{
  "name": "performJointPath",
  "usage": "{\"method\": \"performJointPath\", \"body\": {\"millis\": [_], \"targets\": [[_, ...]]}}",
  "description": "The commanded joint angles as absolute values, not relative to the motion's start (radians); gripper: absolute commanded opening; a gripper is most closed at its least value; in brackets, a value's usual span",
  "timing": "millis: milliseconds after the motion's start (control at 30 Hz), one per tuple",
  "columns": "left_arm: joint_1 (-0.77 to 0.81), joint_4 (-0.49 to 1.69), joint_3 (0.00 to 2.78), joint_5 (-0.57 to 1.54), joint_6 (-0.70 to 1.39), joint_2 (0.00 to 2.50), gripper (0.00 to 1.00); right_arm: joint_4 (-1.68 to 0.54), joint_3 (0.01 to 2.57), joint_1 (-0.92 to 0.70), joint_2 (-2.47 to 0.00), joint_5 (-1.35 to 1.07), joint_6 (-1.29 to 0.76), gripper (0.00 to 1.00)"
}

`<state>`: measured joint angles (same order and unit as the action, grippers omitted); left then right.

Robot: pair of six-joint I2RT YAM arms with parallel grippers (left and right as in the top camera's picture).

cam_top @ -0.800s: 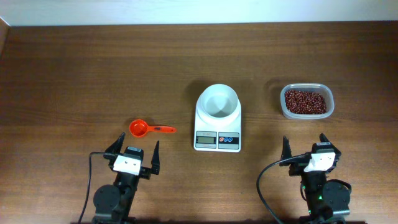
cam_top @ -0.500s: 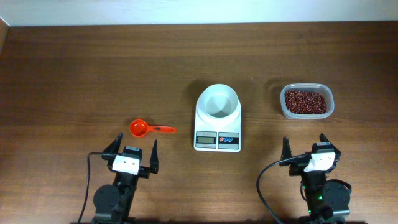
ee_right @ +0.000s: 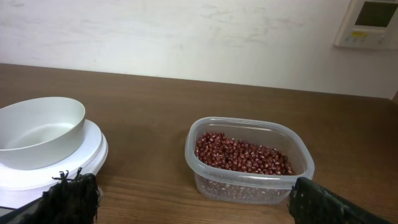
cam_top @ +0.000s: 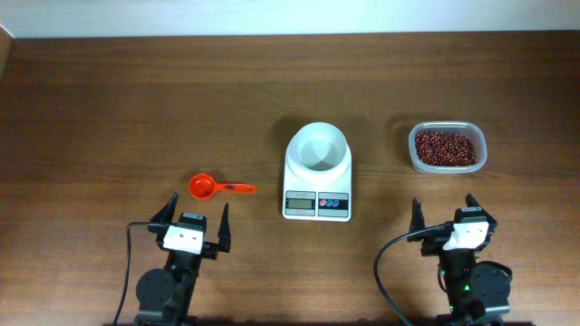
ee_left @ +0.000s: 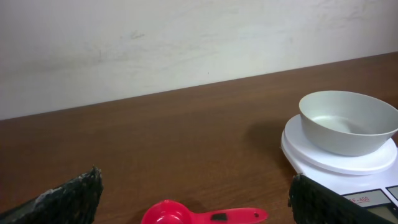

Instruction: Scoop and weigh 50g on scale

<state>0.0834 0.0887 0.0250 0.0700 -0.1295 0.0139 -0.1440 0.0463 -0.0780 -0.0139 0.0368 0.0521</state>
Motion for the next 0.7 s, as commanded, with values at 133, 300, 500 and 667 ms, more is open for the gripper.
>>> {"method": "performJointPath", "body": {"millis": [133,300,500,667], "targets": [[0.087,0.090,0.015,0.063,-0.120,0.014,0.99,-0.141,0.034,-0.071,-0.004,0.035,0.048,0.99],[0.087,0.090,0.015,0.063,-0.120,0.014,0.98,-0.140,0.034,-0.071,-0.004,0.035,0.048,0.99],[0.087,0.090,0.015,0.063,-0.120,0.014,0.99,-0.140,0.034,-0.071,-0.004,0.035,0.048,0.99],[0.087,0.089,0.016,0.063,-0.108,0.014,0.99,-0.141,0.034,-0.071,-0.004,0.035,0.048,0.99]]}}
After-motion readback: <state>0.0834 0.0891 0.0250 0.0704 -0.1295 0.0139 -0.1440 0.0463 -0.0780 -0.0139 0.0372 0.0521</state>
